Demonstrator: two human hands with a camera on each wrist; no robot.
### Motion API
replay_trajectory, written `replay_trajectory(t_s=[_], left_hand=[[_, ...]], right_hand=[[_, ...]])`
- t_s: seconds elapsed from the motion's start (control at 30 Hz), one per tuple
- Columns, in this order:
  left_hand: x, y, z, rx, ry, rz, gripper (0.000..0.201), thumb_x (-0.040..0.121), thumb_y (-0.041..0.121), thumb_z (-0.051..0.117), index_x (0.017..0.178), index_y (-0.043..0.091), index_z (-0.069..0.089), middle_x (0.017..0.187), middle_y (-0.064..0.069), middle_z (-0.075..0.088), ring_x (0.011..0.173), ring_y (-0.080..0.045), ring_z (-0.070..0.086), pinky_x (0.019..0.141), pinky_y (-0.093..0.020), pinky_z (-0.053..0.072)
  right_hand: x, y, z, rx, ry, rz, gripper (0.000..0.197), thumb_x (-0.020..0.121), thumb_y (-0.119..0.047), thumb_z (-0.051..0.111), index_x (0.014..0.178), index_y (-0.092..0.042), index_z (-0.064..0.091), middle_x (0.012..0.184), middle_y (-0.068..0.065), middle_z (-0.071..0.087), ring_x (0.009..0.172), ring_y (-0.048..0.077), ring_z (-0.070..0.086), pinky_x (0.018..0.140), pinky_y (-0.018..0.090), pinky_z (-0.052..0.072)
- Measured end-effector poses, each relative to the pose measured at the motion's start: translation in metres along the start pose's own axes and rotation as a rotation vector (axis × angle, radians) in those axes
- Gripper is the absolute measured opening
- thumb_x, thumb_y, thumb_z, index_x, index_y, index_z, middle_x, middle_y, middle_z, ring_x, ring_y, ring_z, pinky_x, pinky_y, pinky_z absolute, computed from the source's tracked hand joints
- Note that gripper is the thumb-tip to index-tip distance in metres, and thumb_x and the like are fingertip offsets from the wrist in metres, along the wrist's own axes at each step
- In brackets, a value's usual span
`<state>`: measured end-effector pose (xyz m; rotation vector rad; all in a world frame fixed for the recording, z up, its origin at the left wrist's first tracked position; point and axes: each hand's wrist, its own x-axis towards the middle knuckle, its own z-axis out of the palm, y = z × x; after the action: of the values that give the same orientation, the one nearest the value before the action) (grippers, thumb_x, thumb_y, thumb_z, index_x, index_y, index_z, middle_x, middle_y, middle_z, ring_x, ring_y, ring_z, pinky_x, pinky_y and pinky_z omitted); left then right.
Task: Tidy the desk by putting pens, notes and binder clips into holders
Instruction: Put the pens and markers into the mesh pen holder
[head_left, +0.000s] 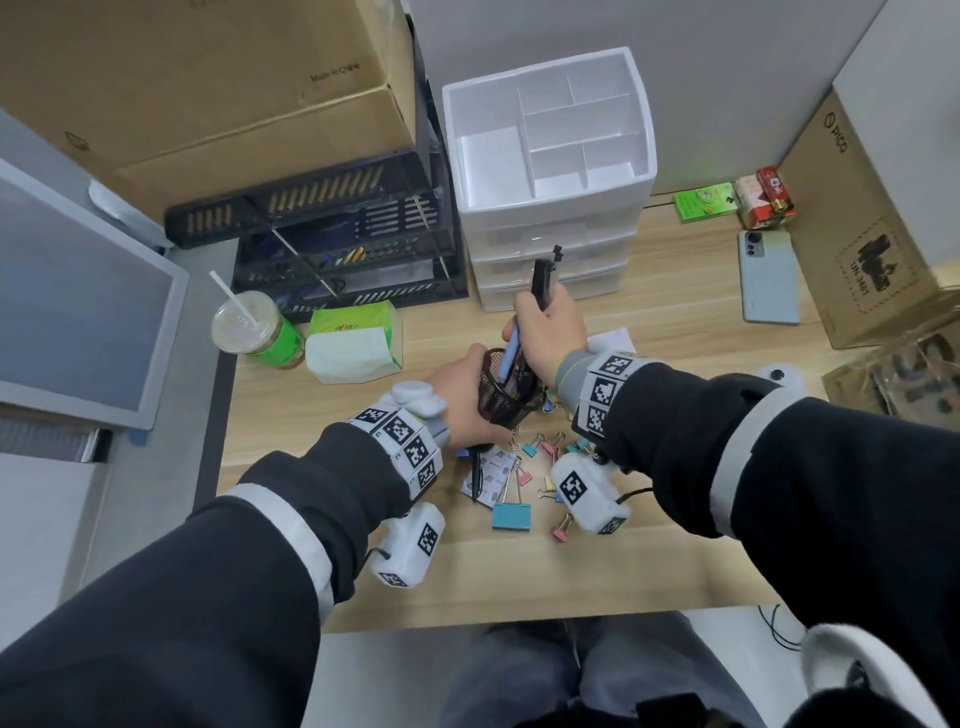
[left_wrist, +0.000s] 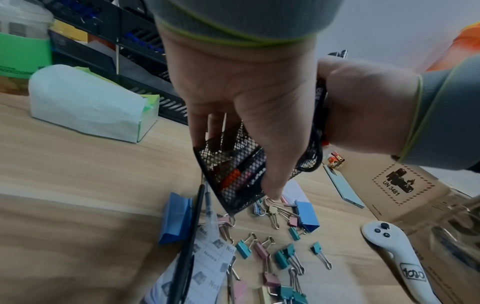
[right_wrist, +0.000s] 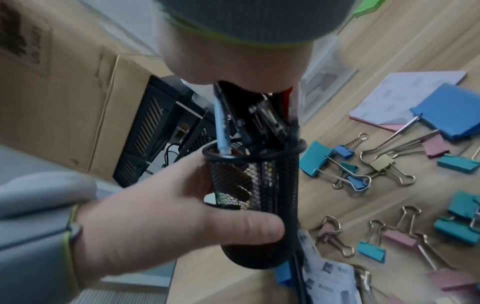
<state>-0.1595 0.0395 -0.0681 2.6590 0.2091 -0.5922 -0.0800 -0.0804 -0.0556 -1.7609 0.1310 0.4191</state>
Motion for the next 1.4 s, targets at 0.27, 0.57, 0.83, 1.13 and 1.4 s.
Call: replay_trajectory(t_s=[0.27, 0.57, 0.83, 1.13, 1.4], left_hand=[[0.002, -0.003, -0.005, -0.081, 0.026, 0.011, 0.088, 0.054, 0.046, 0.091, 0.119, 0.02, 0.039, 0.099, 0.005, 0.064, 0.086, -0.017, 0.062, 0.067, -0.03, 0.047], [0.004, -0.016, -0.008, -0.179, 0.085, 0.002, 0.083, 0.052, 0.047, 0.091, 0.111, 0.026, 0.036, 0.085, 0.011, 0.06, 0.075, -0.01, 0.06, 0.058, -0.028, 0.045], [0.004, -0.026, -0.012, -0.127, 0.082, 0.01, 0.085, 0.051, 0.049, 0.09, 0.114, 0.025, 0.037, 0.088, 0.009, 0.063, 0.077, -0.014, 0.063, 0.065, -0.032, 0.051], [-0.005, -0.042, -0.01, -0.178, 0.096, 0.008, 0.08, 0.055, 0.037, 0.09, 0.116, 0.022, 0.041, 0.089, 0.008, 0.064, 0.078, -0.014, 0.064, 0.066, -0.031, 0.052], [-0.025, -0.086, -0.008, -0.178, 0.18, -0.065, 0.088, 0.051, 0.048, 0.091, 0.119, 0.023, 0.04, 0.097, 0.009, 0.062, 0.082, -0.014, 0.061, 0.067, -0.028, 0.046]], right_hand=[[-0.002, 0.011, -0.001, -0.535, -0.049, -0.171, 0.037, 0.076, -0.057, 0.047, 0.078, -0.022, 0.058, 0.083, -0.006, 0.059, 0.095, 0.023, 0.051, 0.088, 0.045, 0.045], [0.006, 0.025, -0.012, -0.326, -0.339, -0.167, 0.02, 0.063, -0.038, 0.079, 0.077, -0.029, 0.07, 0.088, -0.011, 0.073, 0.089, 0.006, 0.069, 0.089, 0.035, 0.056], [0.001, 0.007, -0.01, -0.336, -0.219, -0.325, 0.05, 0.089, -0.036, 0.066, 0.136, -0.023, 0.052, 0.126, -0.006, 0.061, 0.11, 0.014, 0.061, 0.097, 0.031, 0.048], [-0.004, 0.017, 0.002, -0.574, -0.382, -0.415, 0.046, 0.102, -0.035, 0.045, 0.143, -0.014, 0.046, 0.136, 0.008, 0.059, 0.122, 0.024, 0.057, 0.099, 0.032, 0.043], [0.021, 0.052, 0.011, -0.636, -0.247, -0.091, 0.016, 0.091, -0.025, 0.058, 0.103, -0.016, 0.064, 0.089, 0.004, 0.071, 0.083, 0.025, 0.067, 0.07, 0.036, 0.054]])
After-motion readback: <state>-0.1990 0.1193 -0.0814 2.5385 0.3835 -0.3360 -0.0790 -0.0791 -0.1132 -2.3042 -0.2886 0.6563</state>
